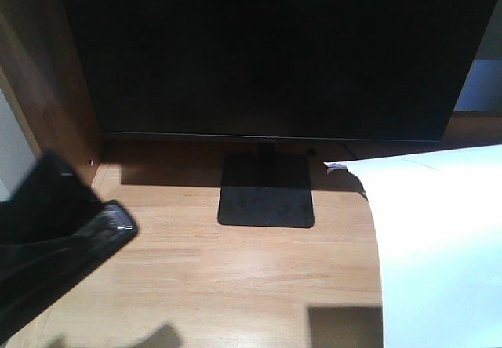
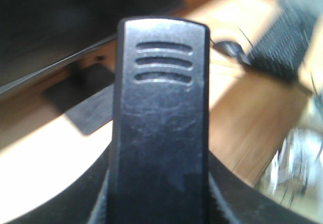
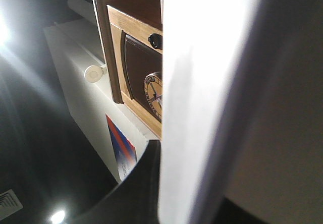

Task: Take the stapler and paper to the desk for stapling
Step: 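Lower the black stapler with the left gripper toward the desk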

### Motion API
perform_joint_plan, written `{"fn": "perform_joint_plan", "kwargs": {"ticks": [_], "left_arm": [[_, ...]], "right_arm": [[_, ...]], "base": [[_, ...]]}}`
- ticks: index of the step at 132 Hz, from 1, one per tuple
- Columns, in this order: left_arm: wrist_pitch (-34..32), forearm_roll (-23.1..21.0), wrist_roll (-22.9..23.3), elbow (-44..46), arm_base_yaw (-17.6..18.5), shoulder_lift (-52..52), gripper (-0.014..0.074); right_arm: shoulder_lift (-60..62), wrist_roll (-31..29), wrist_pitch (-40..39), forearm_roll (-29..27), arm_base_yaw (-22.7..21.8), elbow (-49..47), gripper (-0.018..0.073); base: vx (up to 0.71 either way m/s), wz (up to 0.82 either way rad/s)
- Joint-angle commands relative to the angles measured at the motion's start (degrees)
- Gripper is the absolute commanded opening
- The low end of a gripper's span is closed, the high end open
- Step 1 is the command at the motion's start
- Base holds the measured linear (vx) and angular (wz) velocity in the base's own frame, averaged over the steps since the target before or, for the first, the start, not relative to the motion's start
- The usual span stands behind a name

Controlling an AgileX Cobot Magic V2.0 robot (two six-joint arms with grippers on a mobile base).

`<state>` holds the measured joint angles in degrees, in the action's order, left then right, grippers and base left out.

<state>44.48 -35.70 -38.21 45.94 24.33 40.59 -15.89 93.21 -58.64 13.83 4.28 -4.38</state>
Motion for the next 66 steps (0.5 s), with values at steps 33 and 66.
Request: {"fn": "perform_joint_plan", "kwargs": {"ticks": [33, 66], "left_arm": [[-6.29, -17.61, -31.8, 1.7, -0.03, 15.23, -0.0006], [-0.55, -24.21, -47.62, 1.81, -4.85, 24.35, -0.0006]], "right_arm": [[-0.48, -0.37, -2.56, -0.16, -0.44, -1.51, -0.0006], [-0.48, -0.37, -2.56, -0.16, -0.44, -1.51, -0.0006]], "base": [[0.0, 0.0], [0.0, 0.0]]}}
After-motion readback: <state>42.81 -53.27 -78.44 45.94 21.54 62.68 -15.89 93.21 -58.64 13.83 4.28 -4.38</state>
